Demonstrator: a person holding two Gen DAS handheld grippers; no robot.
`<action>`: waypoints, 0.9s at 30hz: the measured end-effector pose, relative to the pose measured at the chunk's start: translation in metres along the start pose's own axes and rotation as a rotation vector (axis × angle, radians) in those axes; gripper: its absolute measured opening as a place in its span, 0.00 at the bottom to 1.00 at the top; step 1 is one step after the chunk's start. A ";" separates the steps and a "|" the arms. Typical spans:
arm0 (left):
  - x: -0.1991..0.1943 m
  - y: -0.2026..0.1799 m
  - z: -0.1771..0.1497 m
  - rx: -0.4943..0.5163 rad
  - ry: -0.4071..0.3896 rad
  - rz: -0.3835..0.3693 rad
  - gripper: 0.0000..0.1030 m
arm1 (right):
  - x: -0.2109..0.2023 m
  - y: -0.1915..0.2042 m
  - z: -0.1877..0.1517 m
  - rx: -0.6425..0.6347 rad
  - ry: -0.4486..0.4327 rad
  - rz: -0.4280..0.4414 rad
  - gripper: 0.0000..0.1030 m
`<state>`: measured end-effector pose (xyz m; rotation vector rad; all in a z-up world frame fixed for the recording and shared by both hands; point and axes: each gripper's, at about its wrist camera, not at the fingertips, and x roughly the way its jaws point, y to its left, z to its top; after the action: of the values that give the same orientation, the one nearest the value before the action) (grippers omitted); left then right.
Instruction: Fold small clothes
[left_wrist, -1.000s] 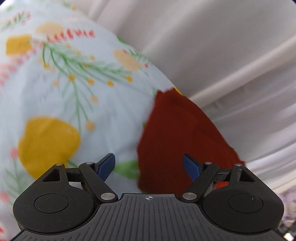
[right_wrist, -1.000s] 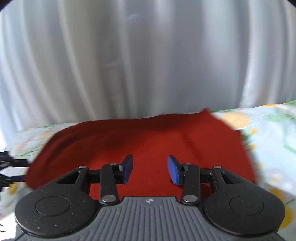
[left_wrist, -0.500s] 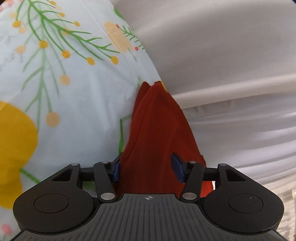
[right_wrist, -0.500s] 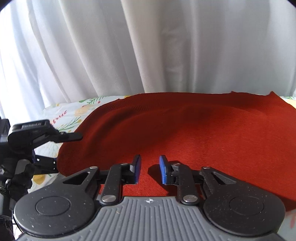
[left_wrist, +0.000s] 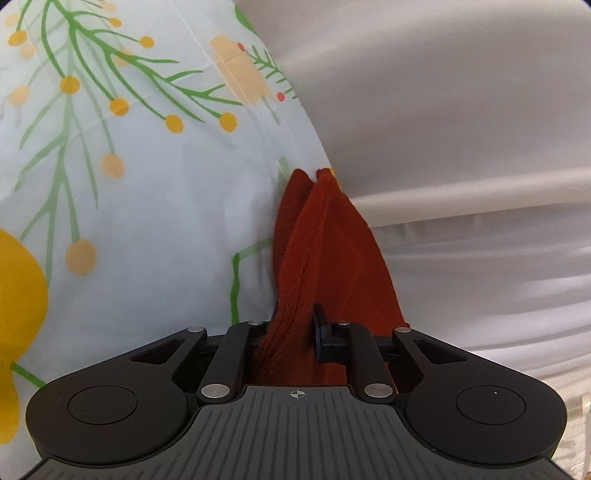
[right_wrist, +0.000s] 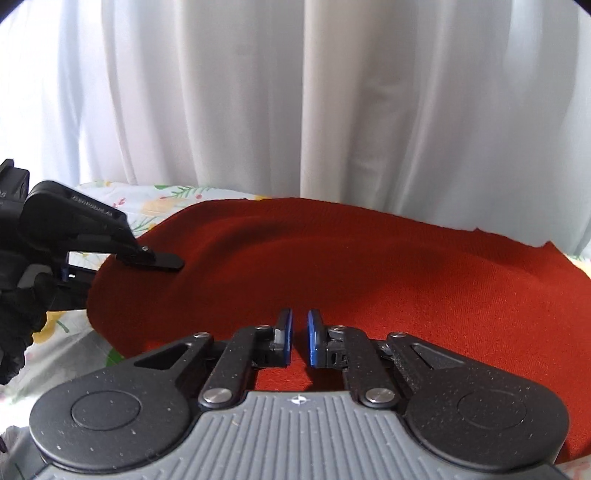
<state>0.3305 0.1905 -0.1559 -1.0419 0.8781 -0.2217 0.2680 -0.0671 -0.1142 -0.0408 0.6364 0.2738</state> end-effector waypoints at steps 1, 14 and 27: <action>-0.001 -0.003 0.000 0.003 -0.002 0.004 0.15 | 0.005 0.002 -0.002 -0.012 0.032 0.014 0.08; -0.005 -0.121 -0.033 0.293 -0.015 0.073 0.13 | -0.052 -0.087 -0.002 0.295 -0.087 0.023 0.08; 0.088 -0.154 -0.140 0.486 0.153 0.089 0.11 | -0.096 -0.137 -0.015 0.417 -0.131 -0.097 0.08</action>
<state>0.3227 -0.0293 -0.1048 -0.5376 0.9451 -0.4209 0.2214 -0.2240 -0.0762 0.3435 0.5493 0.0457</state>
